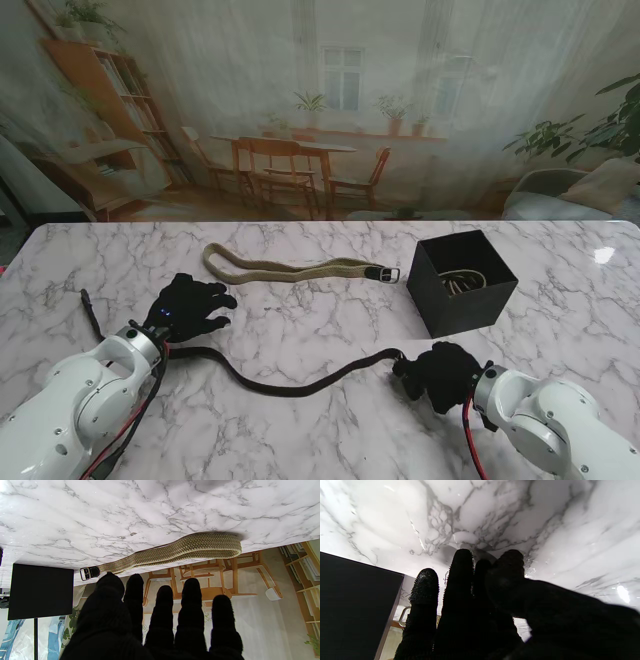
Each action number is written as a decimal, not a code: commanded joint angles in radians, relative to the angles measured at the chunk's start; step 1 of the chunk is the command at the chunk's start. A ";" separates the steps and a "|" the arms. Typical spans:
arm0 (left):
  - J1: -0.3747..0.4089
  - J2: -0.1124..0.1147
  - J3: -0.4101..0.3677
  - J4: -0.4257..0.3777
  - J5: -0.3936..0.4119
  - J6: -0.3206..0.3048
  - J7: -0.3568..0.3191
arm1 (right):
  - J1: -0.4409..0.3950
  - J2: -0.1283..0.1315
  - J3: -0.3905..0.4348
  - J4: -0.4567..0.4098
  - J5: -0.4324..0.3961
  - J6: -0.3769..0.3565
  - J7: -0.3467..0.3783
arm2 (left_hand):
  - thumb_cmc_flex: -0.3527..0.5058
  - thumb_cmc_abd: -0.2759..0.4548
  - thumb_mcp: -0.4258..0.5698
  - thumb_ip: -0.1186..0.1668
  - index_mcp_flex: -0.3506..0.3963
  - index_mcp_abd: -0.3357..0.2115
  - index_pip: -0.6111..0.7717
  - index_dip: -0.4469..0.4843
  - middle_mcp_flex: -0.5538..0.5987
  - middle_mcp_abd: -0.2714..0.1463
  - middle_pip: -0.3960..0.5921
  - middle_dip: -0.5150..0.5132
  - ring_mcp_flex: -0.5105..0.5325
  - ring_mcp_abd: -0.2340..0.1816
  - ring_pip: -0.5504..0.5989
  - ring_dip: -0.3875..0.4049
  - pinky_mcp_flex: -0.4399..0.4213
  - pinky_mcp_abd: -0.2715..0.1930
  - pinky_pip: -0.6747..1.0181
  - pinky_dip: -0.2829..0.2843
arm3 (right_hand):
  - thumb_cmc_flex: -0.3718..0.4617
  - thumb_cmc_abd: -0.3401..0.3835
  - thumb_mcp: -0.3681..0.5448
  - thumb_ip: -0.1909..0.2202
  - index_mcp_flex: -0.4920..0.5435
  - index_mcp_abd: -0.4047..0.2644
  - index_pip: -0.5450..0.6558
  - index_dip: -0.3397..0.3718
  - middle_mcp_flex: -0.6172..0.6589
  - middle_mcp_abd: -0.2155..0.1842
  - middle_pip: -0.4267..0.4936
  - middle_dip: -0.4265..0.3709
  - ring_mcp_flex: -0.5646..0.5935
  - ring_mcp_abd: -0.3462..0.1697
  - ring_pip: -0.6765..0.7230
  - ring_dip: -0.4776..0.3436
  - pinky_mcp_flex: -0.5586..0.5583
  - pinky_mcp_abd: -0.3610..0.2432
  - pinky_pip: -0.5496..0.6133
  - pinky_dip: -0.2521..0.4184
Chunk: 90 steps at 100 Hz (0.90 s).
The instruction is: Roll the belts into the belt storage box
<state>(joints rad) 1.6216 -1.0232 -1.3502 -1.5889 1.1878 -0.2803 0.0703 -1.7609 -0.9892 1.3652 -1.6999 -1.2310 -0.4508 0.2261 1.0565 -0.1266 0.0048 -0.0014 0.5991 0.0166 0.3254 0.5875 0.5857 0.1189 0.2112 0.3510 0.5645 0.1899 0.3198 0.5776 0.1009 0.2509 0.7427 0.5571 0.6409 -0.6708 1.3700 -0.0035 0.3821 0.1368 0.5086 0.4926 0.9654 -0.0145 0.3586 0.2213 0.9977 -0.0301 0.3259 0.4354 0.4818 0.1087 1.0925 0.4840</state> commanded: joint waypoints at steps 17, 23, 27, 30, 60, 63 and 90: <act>0.005 -0.003 0.000 0.000 -0.003 0.005 -0.012 | 0.009 0.008 -0.043 0.056 -0.116 0.010 -0.131 | 0.042 0.037 -0.006 -0.007 0.027 0.005 0.016 0.012 0.000 0.012 -0.014 0.006 -0.015 0.011 -0.027 -0.010 -0.016 0.036 -0.023 0.016 | 0.184 0.065 -0.157 -0.155 0.073 -0.055 0.128 0.055 0.088 -0.165 -0.035 -0.014 0.083 -0.057 0.023 0.059 0.079 -0.047 0.094 -0.105; 0.005 -0.003 0.000 0.000 -0.003 0.004 -0.011 | 0.021 0.010 -0.063 0.085 -0.137 0.017 -0.212 | 0.042 0.038 -0.007 -0.007 0.026 0.005 0.016 0.011 0.000 0.013 -0.014 0.006 -0.014 0.012 -0.026 -0.010 -0.016 0.036 -0.023 0.016 | 0.086 0.064 -0.278 -0.209 0.133 -0.118 0.192 0.065 0.176 -0.143 -0.053 0.034 0.115 -0.052 0.062 0.075 0.102 -0.036 0.079 -0.018; 0.004 -0.003 0.000 0.001 -0.003 0.004 -0.011 | 0.026 0.010 -0.073 0.098 -0.141 0.021 -0.243 | 0.042 0.038 -0.007 -0.006 0.026 0.004 0.016 0.011 -0.001 0.013 -0.014 0.006 -0.015 0.012 -0.026 -0.010 -0.017 0.036 -0.024 0.016 | 0.034 0.064 -0.320 -0.240 0.164 -0.224 0.310 -0.004 0.218 -0.109 -0.007 0.124 0.128 -0.038 0.100 0.087 0.079 0.021 0.074 0.020; 0.004 -0.003 0.001 0.002 -0.003 0.003 -0.011 | 0.029 0.010 -0.079 0.105 -0.142 0.024 -0.261 | 0.041 0.038 -0.007 -0.007 0.025 0.005 0.016 0.010 -0.001 0.013 -0.014 0.006 -0.016 0.010 -0.027 -0.010 -0.017 0.035 -0.024 0.016 | -0.017 0.083 -0.339 -0.249 0.169 -0.307 0.412 -0.038 0.202 -0.082 0.060 0.197 0.125 -0.009 0.137 0.107 0.035 0.095 0.065 0.055; 0.002 -0.003 0.003 0.005 -0.005 0.001 -0.009 | 0.019 0.004 -0.084 0.103 -0.103 0.040 -0.244 | 0.033 0.041 -0.009 -0.007 0.022 0.007 0.015 0.008 -0.016 0.017 -0.018 0.004 -0.021 0.011 -0.029 -0.011 -0.021 0.035 -0.026 0.015 | -0.097 0.112 -0.406 -0.252 0.372 -0.420 0.548 -0.074 -0.355 0.177 0.050 0.179 -0.194 0.083 0.124 0.114 -0.106 0.267 0.014 0.136; 0.002 -0.003 0.003 0.005 -0.006 0.001 -0.009 | 0.019 0.004 -0.085 0.104 -0.100 0.042 -0.243 | 0.031 0.042 -0.010 -0.007 0.021 0.006 0.015 0.008 -0.017 0.016 -0.018 0.004 -0.021 0.010 -0.028 -0.011 -0.021 0.035 -0.026 0.015 | -0.100 0.110 -0.403 -0.251 0.377 -0.417 0.548 -0.087 -0.368 0.194 0.032 0.152 -0.207 0.094 0.103 0.091 -0.108 0.274 0.008 0.134; 0.000 -0.003 0.005 0.006 -0.008 0.000 -0.011 | 0.030 -0.006 -0.105 0.127 -0.035 0.061 -0.254 | 0.027 0.042 -0.010 -0.007 0.020 0.006 0.014 0.008 -0.018 0.016 -0.018 0.004 -0.023 0.010 -0.029 -0.011 -0.022 0.034 -0.028 0.015 | -0.050 0.111 -0.406 -0.256 0.396 -0.318 0.573 -0.158 -0.184 0.163 0.000 0.000 -0.099 0.135 0.006 -0.037 -0.038 0.329 -0.008 0.100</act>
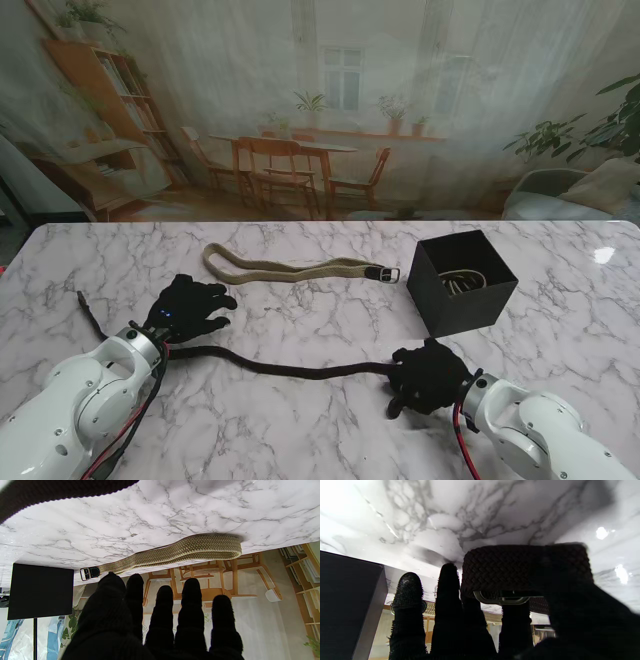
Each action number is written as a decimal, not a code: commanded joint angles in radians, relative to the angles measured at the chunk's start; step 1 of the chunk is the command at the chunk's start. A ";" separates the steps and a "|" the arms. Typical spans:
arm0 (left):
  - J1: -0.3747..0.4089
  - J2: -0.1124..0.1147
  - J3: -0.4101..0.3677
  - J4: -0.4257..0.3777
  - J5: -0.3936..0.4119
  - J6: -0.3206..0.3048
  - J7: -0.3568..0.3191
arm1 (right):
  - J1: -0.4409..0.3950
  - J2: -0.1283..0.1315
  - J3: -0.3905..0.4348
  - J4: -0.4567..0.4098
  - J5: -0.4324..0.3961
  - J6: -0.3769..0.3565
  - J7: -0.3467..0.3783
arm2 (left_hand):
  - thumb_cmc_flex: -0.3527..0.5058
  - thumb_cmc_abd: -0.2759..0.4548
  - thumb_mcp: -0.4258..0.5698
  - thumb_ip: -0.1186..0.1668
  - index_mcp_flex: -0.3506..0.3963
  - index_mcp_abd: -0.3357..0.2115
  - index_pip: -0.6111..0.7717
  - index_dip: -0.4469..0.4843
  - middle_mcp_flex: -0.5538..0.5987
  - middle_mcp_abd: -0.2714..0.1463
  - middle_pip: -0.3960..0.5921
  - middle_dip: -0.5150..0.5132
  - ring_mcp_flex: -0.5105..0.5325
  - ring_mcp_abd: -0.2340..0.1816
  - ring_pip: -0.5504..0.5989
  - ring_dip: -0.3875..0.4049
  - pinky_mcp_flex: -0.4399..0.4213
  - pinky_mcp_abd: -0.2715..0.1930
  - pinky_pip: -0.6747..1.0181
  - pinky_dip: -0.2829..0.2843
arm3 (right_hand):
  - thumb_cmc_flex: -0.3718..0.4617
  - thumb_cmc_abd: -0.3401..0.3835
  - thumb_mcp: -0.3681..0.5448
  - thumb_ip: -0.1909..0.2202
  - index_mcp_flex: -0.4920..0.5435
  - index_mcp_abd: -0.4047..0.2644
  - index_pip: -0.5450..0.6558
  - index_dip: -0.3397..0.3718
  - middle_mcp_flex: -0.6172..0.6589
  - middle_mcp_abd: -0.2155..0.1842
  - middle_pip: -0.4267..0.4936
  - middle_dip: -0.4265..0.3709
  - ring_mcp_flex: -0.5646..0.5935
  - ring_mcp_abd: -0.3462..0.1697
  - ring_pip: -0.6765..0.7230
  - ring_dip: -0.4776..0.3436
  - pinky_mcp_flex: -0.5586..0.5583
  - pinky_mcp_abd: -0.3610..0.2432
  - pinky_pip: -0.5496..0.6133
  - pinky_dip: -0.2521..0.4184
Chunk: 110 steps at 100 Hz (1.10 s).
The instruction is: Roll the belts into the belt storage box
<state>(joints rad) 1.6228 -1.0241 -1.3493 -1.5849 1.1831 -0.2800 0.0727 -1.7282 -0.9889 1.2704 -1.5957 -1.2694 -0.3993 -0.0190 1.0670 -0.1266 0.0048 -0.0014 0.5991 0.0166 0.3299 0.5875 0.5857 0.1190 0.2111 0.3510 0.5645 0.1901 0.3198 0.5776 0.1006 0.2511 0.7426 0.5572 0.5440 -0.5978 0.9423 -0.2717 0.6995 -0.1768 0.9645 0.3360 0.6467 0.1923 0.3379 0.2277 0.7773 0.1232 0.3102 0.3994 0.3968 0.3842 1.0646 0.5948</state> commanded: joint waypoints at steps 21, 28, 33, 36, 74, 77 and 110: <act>-0.002 -0.003 0.005 0.003 -0.005 -0.001 -0.014 | 0.020 -0.010 -0.041 0.070 0.006 0.028 -0.117 | 0.015 0.041 -0.010 -0.008 0.022 0.007 0.009 0.009 -0.015 0.017 -0.018 0.004 -0.023 0.010 -0.029 -0.011 -0.022 0.035 -0.029 0.015 | 0.098 0.069 -0.011 0.015 0.003 -0.006 0.097 0.003 0.526 -0.185 0.200 0.195 0.408 -0.094 0.244 0.172 0.206 -0.069 0.180 0.004; -0.002 -0.003 0.005 0.003 -0.005 -0.002 -0.014 | 0.025 -0.011 -0.047 0.078 0.003 0.030 -0.132 | 0.009 0.042 -0.012 -0.009 0.021 0.008 0.008 0.008 -0.016 0.017 -0.018 0.004 -0.024 0.010 -0.030 -0.011 -0.023 0.034 -0.030 0.014 | 0.094 0.068 -0.010 0.015 -0.016 0.028 0.058 -0.022 0.605 -0.210 0.229 0.222 0.464 -0.099 0.305 0.209 0.238 -0.097 0.227 0.009; -0.003 -0.003 0.005 0.003 -0.007 -0.003 -0.015 | 0.032 -0.010 -0.054 0.089 -0.004 0.030 -0.158 | 0.007 0.041 -0.012 -0.008 0.021 0.009 0.008 0.008 -0.017 0.017 -0.019 0.003 -0.024 0.011 -0.030 -0.011 -0.024 0.034 -0.031 0.014 | 0.093 0.066 -0.009 0.015 -0.032 0.050 0.033 -0.050 0.637 -0.224 0.235 0.226 0.485 -0.105 0.324 0.220 0.251 -0.108 0.245 0.008; -0.003 -0.003 0.005 0.003 -0.007 -0.003 -0.015 | 0.034 -0.009 -0.056 0.091 -0.008 0.030 -0.163 | 0.007 0.041 -0.012 -0.008 0.022 0.008 0.008 0.008 -0.016 0.018 -0.019 0.004 -0.024 0.010 -0.030 -0.011 -0.024 0.034 -0.031 0.014 | 0.086 0.068 0.003 0.018 -0.058 0.077 -0.020 -0.094 0.668 -0.239 0.244 0.228 0.504 -0.105 0.343 0.230 0.261 -0.116 0.256 0.003; -0.007 -0.003 0.008 0.006 -0.008 -0.006 -0.014 | 0.055 -0.020 -0.084 0.129 0.045 0.038 -0.210 | 0.013 0.039 -0.008 -0.007 0.022 0.009 0.006 0.009 -0.016 0.016 -0.019 0.004 -0.023 0.012 -0.029 -0.010 -0.023 0.037 -0.032 0.015 | 0.138 0.202 0.054 0.159 -0.446 -0.244 -0.252 -0.104 0.814 -0.138 0.367 0.211 0.534 -0.014 0.740 0.241 0.414 -0.021 0.360 -0.057; -0.006 -0.003 0.008 0.006 -0.008 -0.005 -0.014 | 0.055 -0.021 -0.084 0.128 0.049 0.034 -0.206 | 0.013 0.039 -0.008 -0.008 0.022 0.009 0.007 0.009 -0.015 0.016 -0.018 0.004 -0.022 0.011 -0.028 -0.010 -0.022 0.036 -0.032 0.015 | 0.150 0.214 0.054 0.159 -0.406 -0.279 -0.240 -0.098 0.815 -0.131 0.364 0.209 0.535 -0.012 0.744 0.237 0.417 -0.015 0.361 -0.059; -0.006 -0.003 0.010 0.007 -0.008 -0.004 -0.013 | 0.042 -0.023 -0.063 0.098 0.074 0.007 -0.146 | 0.015 0.034 -0.008 -0.007 0.024 0.009 0.008 0.010 -0.016 0.018 -0.018 0.004 -0.024 0.013 -0.029 -0.010 -0.023 0.036 -0.033 0.015 | -0.215 0.120 0.037 0.156 0.114 0.272 -0.163 0.098 0.774 -0.197 0.149 0.116 0.531 -0.054 0.408 0.136 0.326 -0.147 0.250 -0.053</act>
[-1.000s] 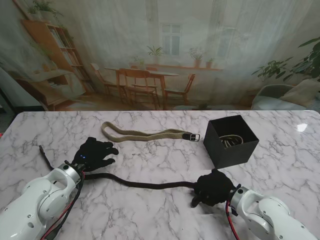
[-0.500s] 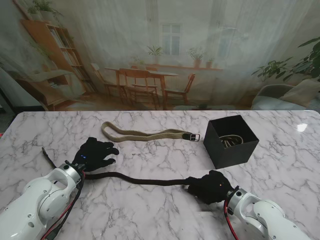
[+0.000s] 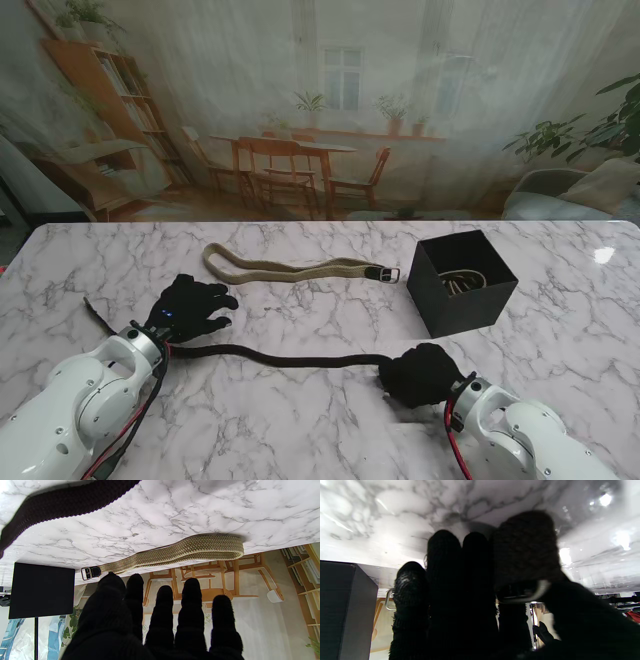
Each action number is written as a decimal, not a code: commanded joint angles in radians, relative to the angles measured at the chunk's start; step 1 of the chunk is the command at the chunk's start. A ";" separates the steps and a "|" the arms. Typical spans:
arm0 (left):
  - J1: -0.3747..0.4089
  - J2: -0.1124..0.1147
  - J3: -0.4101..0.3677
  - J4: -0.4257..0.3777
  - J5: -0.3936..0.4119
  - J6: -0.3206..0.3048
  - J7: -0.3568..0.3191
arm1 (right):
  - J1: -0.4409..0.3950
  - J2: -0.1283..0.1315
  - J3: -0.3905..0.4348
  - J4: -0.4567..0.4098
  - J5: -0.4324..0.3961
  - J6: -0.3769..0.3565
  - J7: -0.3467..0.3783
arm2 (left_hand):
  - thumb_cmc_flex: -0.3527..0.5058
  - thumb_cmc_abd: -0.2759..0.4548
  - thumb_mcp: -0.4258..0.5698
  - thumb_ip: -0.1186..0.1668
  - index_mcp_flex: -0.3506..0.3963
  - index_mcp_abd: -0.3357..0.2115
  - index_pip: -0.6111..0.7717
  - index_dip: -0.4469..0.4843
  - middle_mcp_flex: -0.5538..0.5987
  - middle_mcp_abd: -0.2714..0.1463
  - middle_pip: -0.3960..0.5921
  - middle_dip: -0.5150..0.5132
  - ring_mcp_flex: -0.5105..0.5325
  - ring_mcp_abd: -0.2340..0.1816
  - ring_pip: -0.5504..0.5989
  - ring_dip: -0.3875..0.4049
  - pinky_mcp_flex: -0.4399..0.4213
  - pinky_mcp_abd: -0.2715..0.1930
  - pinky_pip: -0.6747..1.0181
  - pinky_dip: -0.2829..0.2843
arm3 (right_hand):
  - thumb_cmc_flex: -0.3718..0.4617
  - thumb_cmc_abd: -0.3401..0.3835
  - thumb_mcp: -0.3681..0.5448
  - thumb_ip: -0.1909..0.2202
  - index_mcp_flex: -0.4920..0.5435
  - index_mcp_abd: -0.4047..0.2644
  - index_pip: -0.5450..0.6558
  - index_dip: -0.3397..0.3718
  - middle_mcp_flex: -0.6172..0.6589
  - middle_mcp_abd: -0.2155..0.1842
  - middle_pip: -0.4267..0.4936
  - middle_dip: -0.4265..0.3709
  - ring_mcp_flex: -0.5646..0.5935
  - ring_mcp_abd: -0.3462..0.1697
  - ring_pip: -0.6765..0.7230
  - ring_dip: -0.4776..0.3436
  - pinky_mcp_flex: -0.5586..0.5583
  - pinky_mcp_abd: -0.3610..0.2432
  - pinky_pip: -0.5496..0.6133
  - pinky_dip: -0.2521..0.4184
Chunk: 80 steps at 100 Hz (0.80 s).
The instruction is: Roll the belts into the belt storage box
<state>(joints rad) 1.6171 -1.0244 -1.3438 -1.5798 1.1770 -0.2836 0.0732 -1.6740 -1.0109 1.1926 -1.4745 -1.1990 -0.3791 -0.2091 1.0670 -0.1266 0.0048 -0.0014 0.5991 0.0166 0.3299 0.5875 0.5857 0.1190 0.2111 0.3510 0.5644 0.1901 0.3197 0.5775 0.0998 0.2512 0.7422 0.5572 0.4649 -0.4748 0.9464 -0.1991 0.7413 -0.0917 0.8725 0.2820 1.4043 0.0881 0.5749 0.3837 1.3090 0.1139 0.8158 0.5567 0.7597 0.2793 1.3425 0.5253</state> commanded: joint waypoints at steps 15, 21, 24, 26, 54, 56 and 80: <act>-0.002 -0.002 0.007 0.003 -0.002 -0.002 -0.015 | -0.056 0.001 0.081 -0.122 0.119 -0.060 0.304 | 0.014 0.035 -0.008 -0.007 0.024 0.008 0.008 0.010 -0.015 0.017 -0.018 0.004 -0.023 0.012 -0.028 -0.010 -0.022 0.034 -0.033 0.015 | -0.267 0.030 -0.349 0.075 -0.052 0.279 -0.227 0.172 -0.141 -0.070 -0.227 -0.114 -0.104 -0.053 -0.344 -0.057 -0.172 -0.074 -0.126 0.027; -0.002 -0.002 0.007 0.004 -0.003 -0.001 -0.015 | -0.064 0.006 0.099 -0.152 0.133 -0.067 0.379 | 0.016 0.036 -0.008 -0.007 0.024 0.009 0.009 0.010 -0.015 0.018 -0.018 0.004 -0.023 0.011 -0.029 -0.010 -0.022 0.035 -0.033 0.015 | -0.332 -0.020 -0.318 0.087 -0.101 0.302 -0.281 0.173 -0.207 -0.074 -0.261 -0.150 -0.154 -0.070 -0.401 -0.079 -0.201 -0.104 -0.158 0.009; -0.002 -0.002 0.007 0.004 -0.003 -0.001 -0.015 | -0.066 0.009 0.107 -0.166 0.141 -0.070 0.416 | 0.016 0.036 -0.008 -0.007 0.023 0.009 0.008 0.009 -0.014 0.017 -0.018 0.004 -0.023 0.011 -0.028 -0.010 -0.022 0.035 -0.033 0.015 | -0.328 -0.037 -0.302 0.092 -0.112 0.304 -0.292 0.173 -0.221 -0.076 -0.268 -0.157 -0.164 -0.077 -0.415 -0.086 -0.204 -0.112 -0.166 0.004; -0.001 -0.002 0.007 0.004 -0.003 0.000 -0.016 | -0.067 0.011 0.110 -0.173 0.148 -0.069 0.438 | 0.016 0.036 -0.008 -0.007 0.024 0.009 0.009 0.010 -0.014 0.017 -0.018 0.004 -0.023 0.011 -0.029 -0.010 -0.023 0.036 -0.033 0.015 | -0.314 -0.060 -0.283 0.098 -0.134 0.311 -0.313 0.170 -0.249 -0.074 -0.284 -0.173 -0.183 -0.082 -0.438 -0.101 -0.214 -0.117 -0.179 -0.004; 0.003 -0.002 0.001 0.001 0.001 0.000 -0.011 | -0.077 0.020 0.119 -0.217 0.091 -0.063 0.504 | 0.019 0.037 -0.008 -0.007 0.023 0.008 0.009 0.009 -0.014 0.018 -0.018 0.005 -0.023 0.012 -0.029 -0.010 -0.022 0.034 -0.033 0.015 | 0.118 -0.202 0.326 0.215 -0.224 0.279 -0.347 0.242 -0.341 -0.141 -0.341 -0.219 -0.250 -0.153 -0.488 -0.160 -0.208 -0.178 -0.205 -0.047; 0.003 -0.002 0.001 0.001 0.001 0.000 -0.011 | -0.075 0.020 0.116 -0.212 0.077 -0.062 0.485 | 0.019 0.037 -0.008 -0.007 0.024 0.008 0.009 0.010 -0.013 0.017 -0.018 0.005 -0.022 0.011 -0.028 -0.010 -0.022 0.035 -0.034 0.015 | 0.154 -0.215 0.338 0.171 -0.218 0.261 -0.331 0.249 -0.331 -0.148 -0.332 -0.215 -0.243 -0.150 -0.480 -0.142 -0.201 -0.177 -0.201 -0.046; 0.004 -0.002 0.002 0.002 0.001 0.002 -0.009 | -0.068 0.013 0.082 -0.164 0.016 -0.020 0.347 | 0.018 0.037 -0.009 -0.008 0.023 0.008 0.009 0.009 -0.021 0.019 -0.020 0.004 -0.025 0.011 -0.029 -0.010 -0.022 0.034 -0.033 0.015 | 0.200 -0.120 0.093 -0.014 -0.219 0.019 0.074 0.236 -0.398 -0.014 -0.161 -0.038 -0.193 -0.065 -0.345 0.008 -0.204 0.024 -0.170 0.034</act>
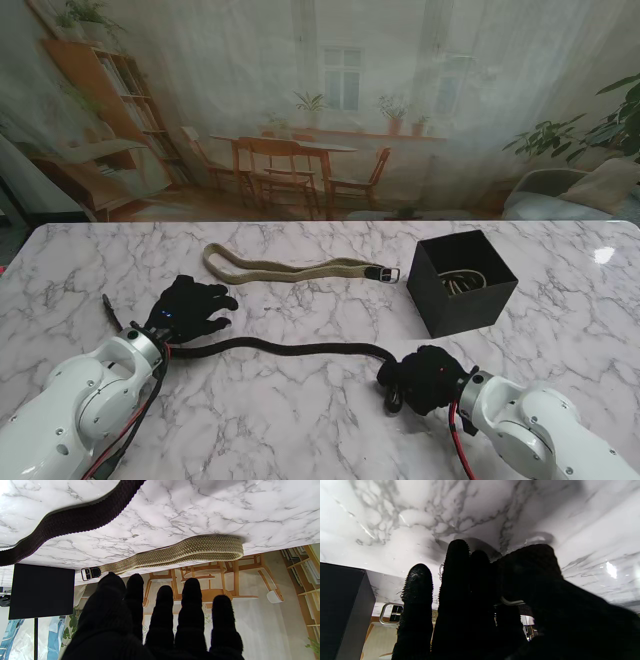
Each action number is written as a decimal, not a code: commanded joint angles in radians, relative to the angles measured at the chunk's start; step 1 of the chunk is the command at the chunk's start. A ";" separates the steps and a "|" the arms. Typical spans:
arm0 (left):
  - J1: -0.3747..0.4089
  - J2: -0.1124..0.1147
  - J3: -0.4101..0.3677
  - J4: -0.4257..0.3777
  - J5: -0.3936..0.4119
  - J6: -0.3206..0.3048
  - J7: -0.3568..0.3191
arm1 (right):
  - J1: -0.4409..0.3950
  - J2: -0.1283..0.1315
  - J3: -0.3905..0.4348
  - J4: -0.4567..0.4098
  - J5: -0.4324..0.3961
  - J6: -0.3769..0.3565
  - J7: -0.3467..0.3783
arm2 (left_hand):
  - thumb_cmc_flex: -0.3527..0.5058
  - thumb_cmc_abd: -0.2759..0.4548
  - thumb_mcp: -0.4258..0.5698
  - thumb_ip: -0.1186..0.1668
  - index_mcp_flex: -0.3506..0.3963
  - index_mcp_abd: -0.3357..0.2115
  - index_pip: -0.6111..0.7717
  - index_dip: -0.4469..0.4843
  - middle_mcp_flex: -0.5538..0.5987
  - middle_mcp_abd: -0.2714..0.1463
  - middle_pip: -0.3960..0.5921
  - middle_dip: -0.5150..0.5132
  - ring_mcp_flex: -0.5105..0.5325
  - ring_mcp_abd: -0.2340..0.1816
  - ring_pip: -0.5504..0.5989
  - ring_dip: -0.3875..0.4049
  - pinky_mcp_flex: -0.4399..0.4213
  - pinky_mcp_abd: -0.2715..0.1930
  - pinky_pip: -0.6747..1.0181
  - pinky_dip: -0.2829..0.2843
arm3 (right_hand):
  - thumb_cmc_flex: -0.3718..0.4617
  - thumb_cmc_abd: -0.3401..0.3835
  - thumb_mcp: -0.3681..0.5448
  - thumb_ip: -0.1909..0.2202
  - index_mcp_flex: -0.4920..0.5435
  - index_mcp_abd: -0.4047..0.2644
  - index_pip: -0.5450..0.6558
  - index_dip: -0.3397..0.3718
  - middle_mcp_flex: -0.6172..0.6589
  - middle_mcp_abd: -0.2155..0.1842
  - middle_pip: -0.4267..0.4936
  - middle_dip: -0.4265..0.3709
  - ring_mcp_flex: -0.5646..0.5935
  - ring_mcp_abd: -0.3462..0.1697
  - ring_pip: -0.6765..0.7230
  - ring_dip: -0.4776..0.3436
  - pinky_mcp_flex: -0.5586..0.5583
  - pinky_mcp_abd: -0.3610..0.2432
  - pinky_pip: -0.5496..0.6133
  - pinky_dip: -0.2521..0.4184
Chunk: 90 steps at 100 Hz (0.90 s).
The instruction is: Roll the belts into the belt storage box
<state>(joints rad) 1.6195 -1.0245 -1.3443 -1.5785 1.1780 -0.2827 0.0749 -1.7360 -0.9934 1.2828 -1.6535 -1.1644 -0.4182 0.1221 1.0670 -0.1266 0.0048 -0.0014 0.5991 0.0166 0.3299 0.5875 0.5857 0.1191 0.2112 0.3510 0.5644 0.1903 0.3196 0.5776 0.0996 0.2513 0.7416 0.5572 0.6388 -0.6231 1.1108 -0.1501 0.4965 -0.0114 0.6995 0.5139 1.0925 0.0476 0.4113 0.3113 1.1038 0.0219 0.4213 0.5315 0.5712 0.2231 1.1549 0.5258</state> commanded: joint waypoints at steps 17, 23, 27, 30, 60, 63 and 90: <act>0.001 -0.002 0.002 0.001 0.000 0.000 -0.011 | -0.009 -0.005 -0.017 0.023 -0.025 0.043 -0.001 | 0.017 0.038 -0.009 -0.008 0.022 0.008 0.009 0.009 -0.026 0.019 -0.021 0.003 -0.025 0.010 -0.028 -0.010 -0.022 0.033 -0.033 0.015 | -0.025 0.048 -0.146 -0.089 0.157 -0.167 0.392 -0.017 -0.384 0.085 0.022 0.097 -0.114 0.032 0.074 0.081 -0.064 0.174 0.048 0.098; 0.001 -0.002 0.002 0.001 0.000 -0.001 -0.010 | -0.010 -0.004 -0.017 0.023 -0.037 0.044 -0.008 | 0.015 0.039 -0.010 -0.008 0.021 0.008 0.008 0.009 -0.028 0.019 -0.021 0.003 -0.026 0.010 -0.029 -0.010 -0.023 0.033 -0.034 0.015 | -0.049 0.043 -0.140 -0.086 0.199 -0.178 0.413 -0.072 -0.460 0.101 0.003 0.052 -0.185 0.034 0.052 0.053 -0.077 0.176 0.044 0.113; 0.001 -0.002 0.002 0.001 -0.001 0.000 -0.010 | -0.010 -0.004 -0.018 0.023 -0.040 0.044 -0.011 | 0.016 0.039 -0.009 -0.008 0.021 0.009 0.008 0.008 -0.029 0.021 -0.022 0.003 -0.027 0.011 -0.029 -0.010 -0.023 0.033 -0.034 0.015 | -0.056 0.038 -0.135 -0.083 0.214 -0.179 0.414 -0.099 -0.503 0.118 -0.027 0.015 -0.230 0.046 0.009 0.017 -0.088 0.182 0.032 0.112; 0.002 -0.002 0.001 0.001 -0.001 0.000 -0.010 | -0.011 -0.004 -0.018 0.022 -0.041 0.045 -0.011 | 0.016 0.040 -0.009 -0.008 0.020 0.010 0.008 0.008 -0.030 0.021 -0.022 0.003 -0.027 0.011 -0.029 -0.010 -0.023 0.033 -0.033 0.015 | -0.066 0.035 -0.135 -0.082 0.226 -0.179 0.425 -0.115 -0.541 0.132 -0.051 -0.027 -0.268 0.060 -0.031 -0.023 -0.101 0.193 0.016 0.109; 0.001 -0.002 0.003 0.003 -0.003 -0.002 -0.011 | -0.003 -0.010 -0.036 0.043 -0.009 0.068 -0.036 | 0.014 0.038 -0.010 -0.009 0.021 0.008 0.007 0.009 -0.032 0.020 -0.022 0.002 -0.027 0.010 -0.029 -0.010 -0.024 0.034 -0.034 0.015 | -0.038 0.038 -0.130 -0.090 0.232 -0.115 0.465 -0.157 -0.400 0.151 -0.086 -0.104 -0.250 0.106 -0.109 -0.133 -0.101 0.250 -0.064 0.053; 0.001 -0.002 0.003 0.003 -0.003 -0.002 -0.011 | -0.001 -0.011 -0.040 0.048 -0.008 0.070 -0.050 | 0.014 0.038 -0.010 -0.009 0.021 0.009 0.007 0.009 -0.032 0.021 -0.022 0.002 -0.028 0.010 -0.029 -0.010 -0.024 0.033 -0.034 0.015 | -0.034 0.041 -0.132 -0.092 0.229 -0.110 0.466 -0.160 -0.325 0.127 -0.061 -0.096 -0.208 0.092 -0.088 -0.125 -0.082 0.249 -0.053 0.054; 0.001 -0.002 0.003 0.003 -0.003 -0.004 -0.011 | 0.015 -0.017 -0.064 0.082 0.001 0.086 -0.130 | 0.012 0.037 -0.010 -0.009 0.021 0.008 0.006 0.009 -0.031 0.020 -0.022 0.002 -0.028 0.011 -0.029 -0.010 -0.024 0.033 -0.035 0.015 | 0.019 0.086 -0.179 -0.100 0.118 -0.074 0.357 -0.173 0.105 -0.017 0.131 0.078 0.109 0.030 0.153 0.045 0.056 0.138 0.117 0.090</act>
<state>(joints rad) 1.6198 -1.0246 -1.3438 -1.5773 1.1769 -0.2842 0.0767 -1.7156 -1.0086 1.2285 -1.6006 -1.1545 -0.3358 -0.0007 1.0670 -0.1266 0.0047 -0.0014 0.5991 0.0166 0.3299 0.5875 0.5847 0.1193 0.2112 0.3510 0.5642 0.1903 0.3196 0.5776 0.0987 0.2514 0.7310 0.5572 0.5833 -0.5935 0.8791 -0.2708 0.6307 -0.1265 1.0397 0.3252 1.0250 0.1710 0.3980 0.3164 1.1594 0.1348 0.5194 0.5396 0.6020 0.3912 1.2187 0.5935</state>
